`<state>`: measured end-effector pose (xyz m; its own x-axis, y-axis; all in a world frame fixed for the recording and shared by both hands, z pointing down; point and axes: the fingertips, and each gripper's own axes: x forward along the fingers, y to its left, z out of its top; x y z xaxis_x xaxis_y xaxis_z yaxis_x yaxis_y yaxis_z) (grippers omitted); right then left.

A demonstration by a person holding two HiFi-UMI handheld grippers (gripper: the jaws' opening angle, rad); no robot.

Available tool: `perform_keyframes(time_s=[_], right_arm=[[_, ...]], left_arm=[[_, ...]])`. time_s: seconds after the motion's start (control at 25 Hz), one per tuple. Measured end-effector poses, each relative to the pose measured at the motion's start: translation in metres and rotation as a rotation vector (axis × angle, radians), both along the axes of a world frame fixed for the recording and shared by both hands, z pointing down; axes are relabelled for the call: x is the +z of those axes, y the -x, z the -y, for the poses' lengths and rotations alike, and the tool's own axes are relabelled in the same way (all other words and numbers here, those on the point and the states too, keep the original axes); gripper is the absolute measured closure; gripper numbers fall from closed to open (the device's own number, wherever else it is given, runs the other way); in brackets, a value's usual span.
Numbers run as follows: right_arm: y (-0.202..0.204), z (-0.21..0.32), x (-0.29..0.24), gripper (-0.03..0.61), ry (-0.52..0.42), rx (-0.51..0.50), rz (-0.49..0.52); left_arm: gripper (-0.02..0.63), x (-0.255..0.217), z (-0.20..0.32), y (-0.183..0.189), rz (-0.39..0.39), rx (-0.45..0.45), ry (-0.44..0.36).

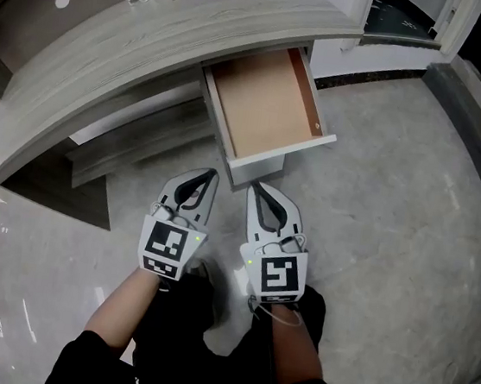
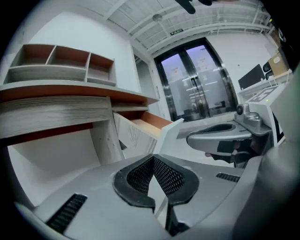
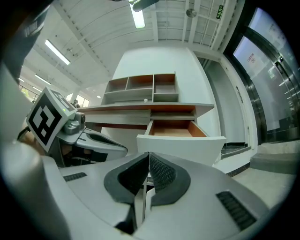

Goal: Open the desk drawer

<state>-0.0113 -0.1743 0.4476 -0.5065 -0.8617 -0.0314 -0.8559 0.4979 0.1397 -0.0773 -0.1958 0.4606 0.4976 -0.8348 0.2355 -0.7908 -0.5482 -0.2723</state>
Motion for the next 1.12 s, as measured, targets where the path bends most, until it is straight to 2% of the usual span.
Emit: perform_keyframes(time_s=[0.16,0.28,0.36,0.52,0.64,0.84,1.12], right_arm=[[-0.005,-0.002,-0.002,0.572,0.004,0.009,0.001],[-0.004,-0.003,-0.003,0.572,0.003,0.019,-0.011],[-0.002,-0.004,-0.003,0.572,0.019,0.022,0.016],[-0.003,-0.006,-0.009,0.572,-0.008,0.012,-0.025],[-0.005,-0.008,-0.012,0.572,-0.018,0.012,-0.044],[-0.016,-0.007,-0.011,0.572,0.001,0.043,0.002],[-0.014,-0.009,-0.01,0.572,-0.002,0.046,0.004]], left_arm=[[0.607,0.003,0.001,0.005,-0.011,-0.028,0.018],[0.607,-0.002,0.001,0.01,-0.021,-0.054,0.003],[0.607,-0.003,0.0,0.01,-0.025,-0.055,-0.005],[0.607,-0.003,-0.002,0.002,-0.007,-0.033,-0.015],[0.607,-0.003,-0.001,0.006,0.003,-0.05,-0.021],[0.607,-0.002,-0.004,-0.001,0.035,-0.043,-0.03],[0.607,-0.005,-0.007,0.003,0.04,-0.053,-0.046]])
